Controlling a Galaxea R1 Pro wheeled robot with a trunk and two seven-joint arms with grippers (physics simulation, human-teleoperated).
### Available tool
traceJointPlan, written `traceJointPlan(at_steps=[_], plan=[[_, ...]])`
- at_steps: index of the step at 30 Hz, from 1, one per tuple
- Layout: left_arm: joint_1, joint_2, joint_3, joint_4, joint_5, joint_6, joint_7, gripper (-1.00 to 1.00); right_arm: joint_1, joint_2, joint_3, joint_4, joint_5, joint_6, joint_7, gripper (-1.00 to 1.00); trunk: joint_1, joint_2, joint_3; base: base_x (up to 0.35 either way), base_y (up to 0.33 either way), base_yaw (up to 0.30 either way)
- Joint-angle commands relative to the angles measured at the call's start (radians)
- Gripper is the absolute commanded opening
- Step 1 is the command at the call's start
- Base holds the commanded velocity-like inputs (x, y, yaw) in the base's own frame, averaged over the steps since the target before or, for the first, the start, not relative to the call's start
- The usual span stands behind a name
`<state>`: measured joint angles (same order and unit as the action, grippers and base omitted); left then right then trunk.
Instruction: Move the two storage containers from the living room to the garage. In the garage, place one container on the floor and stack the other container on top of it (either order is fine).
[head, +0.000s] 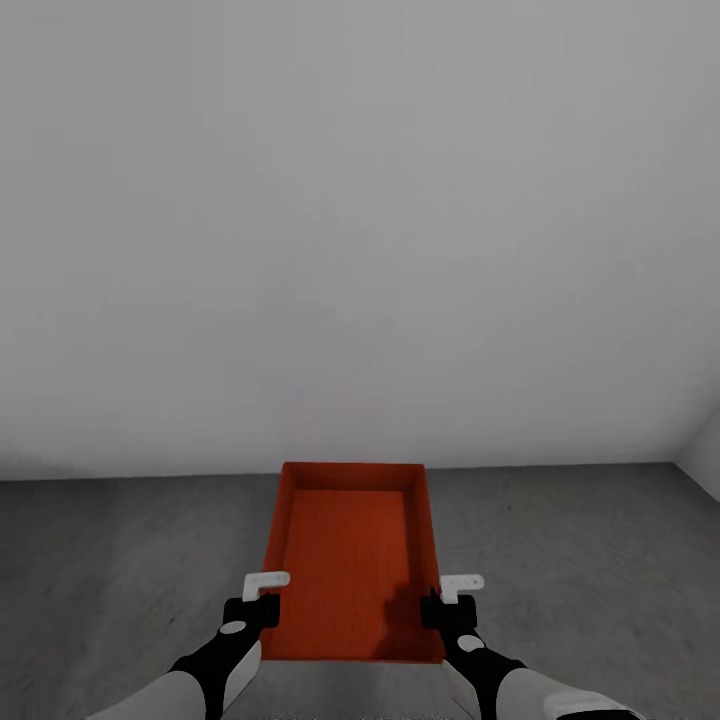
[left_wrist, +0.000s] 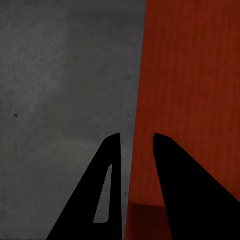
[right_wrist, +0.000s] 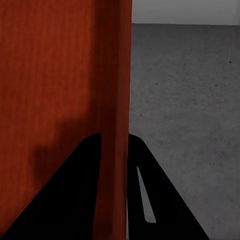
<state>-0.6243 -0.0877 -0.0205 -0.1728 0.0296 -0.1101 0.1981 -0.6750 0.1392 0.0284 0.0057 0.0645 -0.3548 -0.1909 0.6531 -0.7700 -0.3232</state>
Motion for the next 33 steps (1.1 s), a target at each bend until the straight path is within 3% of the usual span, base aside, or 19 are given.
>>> traceJointPlan(at_steps=[1,33], plan=[[0.000,0.000,0.015,0.004,0.004,-0.005,0.010,-1.00,-0.001,0.002,-0.055,-0.004,0.037,-0.002,-0.004,-1.00,0.000,-0.001,-0.003,0.000,0.000,0.000],[0.000,0.000,0.015,0.003,0.004,-0.005,0.010,-1.00,-0.001,0.002,-0.054,-0.004,0.038,-0.003,-0.004,-1.00,0.000,-0.001,-0.053,0.000,0.000,0.000]])
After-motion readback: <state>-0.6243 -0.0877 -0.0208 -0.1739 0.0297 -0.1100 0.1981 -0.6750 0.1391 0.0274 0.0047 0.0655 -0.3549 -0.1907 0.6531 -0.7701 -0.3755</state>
